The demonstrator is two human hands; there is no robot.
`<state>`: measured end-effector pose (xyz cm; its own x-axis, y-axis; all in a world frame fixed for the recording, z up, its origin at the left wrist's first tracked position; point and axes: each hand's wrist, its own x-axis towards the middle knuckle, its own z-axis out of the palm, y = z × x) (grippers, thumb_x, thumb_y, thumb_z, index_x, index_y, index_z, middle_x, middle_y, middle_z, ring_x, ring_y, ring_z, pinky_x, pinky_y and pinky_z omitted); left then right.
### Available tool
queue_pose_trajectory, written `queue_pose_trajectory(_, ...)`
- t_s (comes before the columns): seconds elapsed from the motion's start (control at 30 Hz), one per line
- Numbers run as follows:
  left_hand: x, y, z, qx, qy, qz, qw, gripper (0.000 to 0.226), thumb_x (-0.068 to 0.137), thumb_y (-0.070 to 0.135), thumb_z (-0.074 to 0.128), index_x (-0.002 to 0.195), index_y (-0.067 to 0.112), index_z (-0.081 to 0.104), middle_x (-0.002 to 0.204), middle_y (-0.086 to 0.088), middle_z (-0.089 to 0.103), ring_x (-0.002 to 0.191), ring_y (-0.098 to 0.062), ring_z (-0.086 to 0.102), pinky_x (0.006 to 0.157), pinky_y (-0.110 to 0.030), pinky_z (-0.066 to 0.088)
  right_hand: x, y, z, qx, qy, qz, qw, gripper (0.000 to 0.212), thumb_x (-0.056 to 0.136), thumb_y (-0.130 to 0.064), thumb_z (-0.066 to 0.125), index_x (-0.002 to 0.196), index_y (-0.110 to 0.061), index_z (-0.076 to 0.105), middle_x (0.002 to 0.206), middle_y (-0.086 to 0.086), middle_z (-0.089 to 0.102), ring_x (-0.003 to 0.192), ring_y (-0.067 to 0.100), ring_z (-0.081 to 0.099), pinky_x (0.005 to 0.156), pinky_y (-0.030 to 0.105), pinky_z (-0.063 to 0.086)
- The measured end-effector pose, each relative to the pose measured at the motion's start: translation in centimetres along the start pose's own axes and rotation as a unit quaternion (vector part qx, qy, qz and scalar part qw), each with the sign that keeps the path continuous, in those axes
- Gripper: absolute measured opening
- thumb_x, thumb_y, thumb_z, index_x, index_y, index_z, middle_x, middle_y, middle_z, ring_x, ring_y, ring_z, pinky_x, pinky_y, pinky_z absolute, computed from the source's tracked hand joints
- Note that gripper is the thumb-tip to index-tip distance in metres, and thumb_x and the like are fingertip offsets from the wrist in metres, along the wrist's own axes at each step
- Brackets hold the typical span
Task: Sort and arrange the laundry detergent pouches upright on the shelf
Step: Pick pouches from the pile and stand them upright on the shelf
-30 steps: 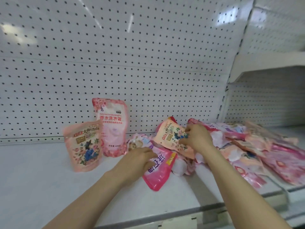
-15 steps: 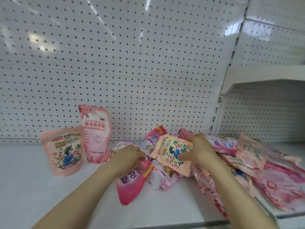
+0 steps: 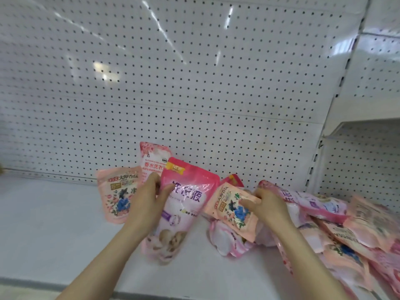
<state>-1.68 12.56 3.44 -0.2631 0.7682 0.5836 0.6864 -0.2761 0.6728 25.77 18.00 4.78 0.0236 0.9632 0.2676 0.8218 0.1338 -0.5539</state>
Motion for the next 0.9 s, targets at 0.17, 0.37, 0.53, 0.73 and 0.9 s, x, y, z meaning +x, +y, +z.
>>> queue_pose_trajectory(0.17, -0.6, -2.4, -2.5, -0.051, 0.038, -0.085, 0.994, 0.021, 0.093, 0.034, 0.058, 0.09, 0.015, 0.051, 0.078, -0.002, 0.061, 0.073, -0.021, 0.059, 0.063, -0.032, 0.043, 2.0, -3.5, 0.2, -0.233, -0.081, -0.036, 0.969, 0.036, 0.082, -0.033, 0.073, 0.11, -0.019, 0.055, 0.102, -0.001, 0.065, 0.088, 0.02, 0.059, 0.068, 0.029, 0.044)
queue_pose_trajectory(0.37, -1.0, -3.8, -6.2, -0.134, 0.02, -0.153, 0.979, 0.028, 0.079, 0.025, 0.076, 0.103, 0.023, 0.063, 0.088, 0.001, 0.071, 0.081, -0.019, 0.067, 0.076, -0.039, 0.054, 5.2, -6.1, 1.7, -0.129, -0.145, -0.012, 0.981, 0.032, 0.081, -0.039, 0.075, 0.11, -0.025, 0.072, 0.096, -0.004, 0.074, 0.085, 0.014, 0.069, 0.071, 0.026, 0.052)
queue_pose_trajectory(0.53, -1.4, -4.6, -7.4, -0.157, 0.098, -0.137, 0.973, 0.015, 0.078, 0.011, 0.077, 0.079, 0.024, 0.069, 0.057, 0.012, 0.067, 0.051, -0.002, 0.058, 0.056, -0.028, 0.047, 4.8, -8.7, 2.4, 0.041, -0.048, -0.067, 0.996, 0.01, 0.088, -0.026, 0.067, 0.093, -0.017, 0.066, 0.088, -0.001, 0.071, 0.079, 0.018, 0.068, 0.068, 0.032, 0.051)
queue_pose_trajectory(0.73, -0.9, -6.0, -7.6, -0.1, 0.197, -0.154, 0.963, 0.012, 0.079, 0.023, 0.076, 0.088, 0.022, 0.068, 0.076, 0.004, 0.069, 0.073, -0.02, 0.063, 0.069, -0.036, 0.05, 3.0, -10.3, 6.3, 0.269, -0.055, -0.066, 0.959, 0.032, 0.089, -0.001, 0.065, 0.111, -0.023, 0.059, 0.095, -0.002, 0.07, 0.08, 0.011, 0.07, 0.06, 0.027, 0.06)
queue_pose_trajectory(0.9, -0.2, -6.4, -7.6, -0.088, 0.244, -0.173, 0.95, 0.011, 0.083, 0.022, 0.071, 0.086, 0.018, 0.061, 0.072, 0.008, 0.061, 0.072, -0.022, 0.058, 0.062, -0.031, 0.042, 2.0, -10.2, 9.8, 0.317, -0.049, -0.059, 0.945, 0.034, 0.091, 0.004, 0.06, 0.113, -0.021, 0.058, 0.099, -0.001, 0.071, 0.081, 0.008, 0.069, 0.058, 0.025, 0.06)
